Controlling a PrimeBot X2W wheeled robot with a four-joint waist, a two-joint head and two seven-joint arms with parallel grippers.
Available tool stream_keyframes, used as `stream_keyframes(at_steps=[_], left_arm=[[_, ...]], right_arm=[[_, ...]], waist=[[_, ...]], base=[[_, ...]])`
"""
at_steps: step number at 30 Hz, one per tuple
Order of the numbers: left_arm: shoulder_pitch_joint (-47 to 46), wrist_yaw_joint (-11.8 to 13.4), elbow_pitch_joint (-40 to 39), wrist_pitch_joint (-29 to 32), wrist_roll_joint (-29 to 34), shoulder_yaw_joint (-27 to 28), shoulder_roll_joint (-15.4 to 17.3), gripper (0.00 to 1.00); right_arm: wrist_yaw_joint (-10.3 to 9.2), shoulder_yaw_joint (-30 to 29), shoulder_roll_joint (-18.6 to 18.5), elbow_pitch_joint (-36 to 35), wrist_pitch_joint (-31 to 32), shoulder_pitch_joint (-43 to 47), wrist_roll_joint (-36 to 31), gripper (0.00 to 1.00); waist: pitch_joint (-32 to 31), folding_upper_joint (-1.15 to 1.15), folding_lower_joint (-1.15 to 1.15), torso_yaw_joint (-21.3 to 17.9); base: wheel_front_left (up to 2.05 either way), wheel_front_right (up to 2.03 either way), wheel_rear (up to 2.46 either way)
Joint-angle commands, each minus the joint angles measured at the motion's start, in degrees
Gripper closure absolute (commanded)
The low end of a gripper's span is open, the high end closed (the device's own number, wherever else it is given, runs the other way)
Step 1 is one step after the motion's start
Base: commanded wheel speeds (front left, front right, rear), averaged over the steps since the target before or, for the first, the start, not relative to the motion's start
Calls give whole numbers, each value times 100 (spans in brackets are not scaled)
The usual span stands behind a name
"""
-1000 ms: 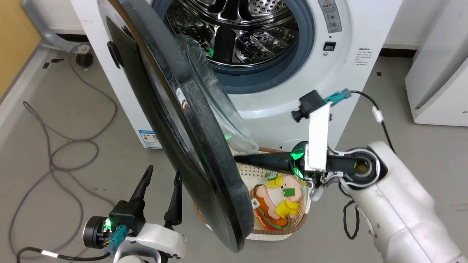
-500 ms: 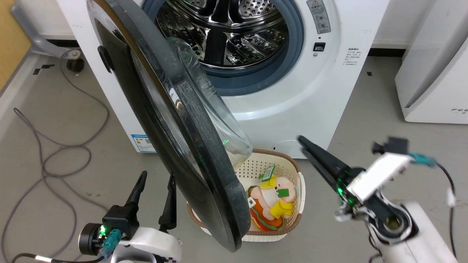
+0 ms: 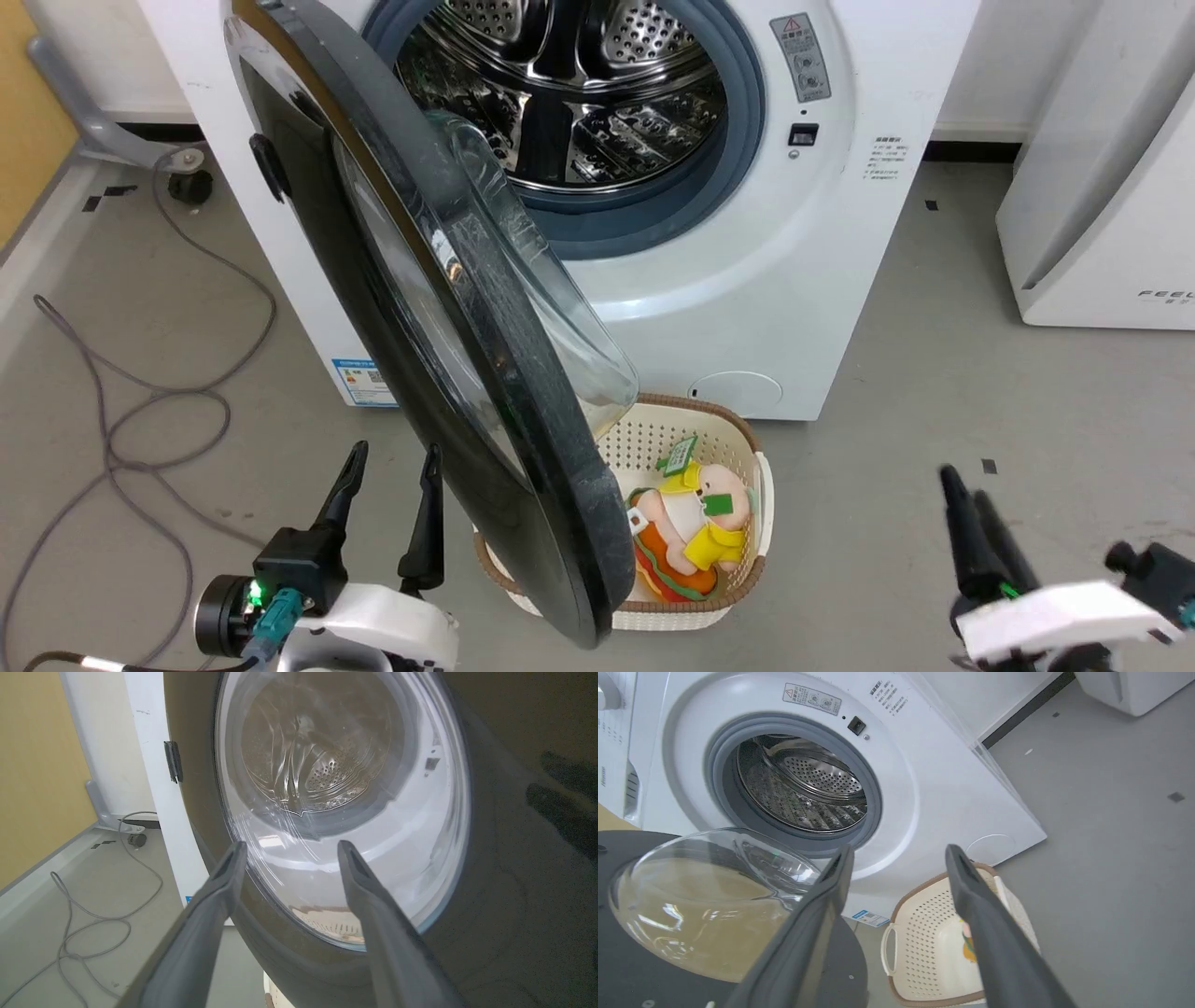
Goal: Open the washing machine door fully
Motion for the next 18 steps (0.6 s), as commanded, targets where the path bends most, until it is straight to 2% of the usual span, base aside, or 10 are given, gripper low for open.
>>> stream_keyframes(at_steps=[1, 6, 11, 15, 18], left_arm=[[99, -7, 20, -30, 8, -6, 9, 0], [158, -10, 21, -30, -7, -2, 8, 0], [200, -10, 6, -30, -17, 27, 8, 0], [213, -15, 15, -30, -13, 50, 8, 0], [214, -18, 20, -30, -11, 61, 8, 0]], right_arm=[[6, -72, -97, 56, -169, 96, -436, 0], [6, -736, 136, -157, -410, 306, -2027, 0], [6, -1435, 538, -1243, -424, 552, -3490, 0], [6, -1375, 679, -1839, -425, 810, -4304, 0], [6, -1263, 704, -2036, -386, 915, -4670, 0]], waist=[[-27, 0, 0, -2], [-115, 0, 0, -9], [-161, 0, 0, -18], [-184, 0, 0, -20], [-202, 0, 0, -20]], base=[[0, 0, 0], [0, 0, 0], [0, 0, 0], [0, 0, 0], [0, 0, 0]])
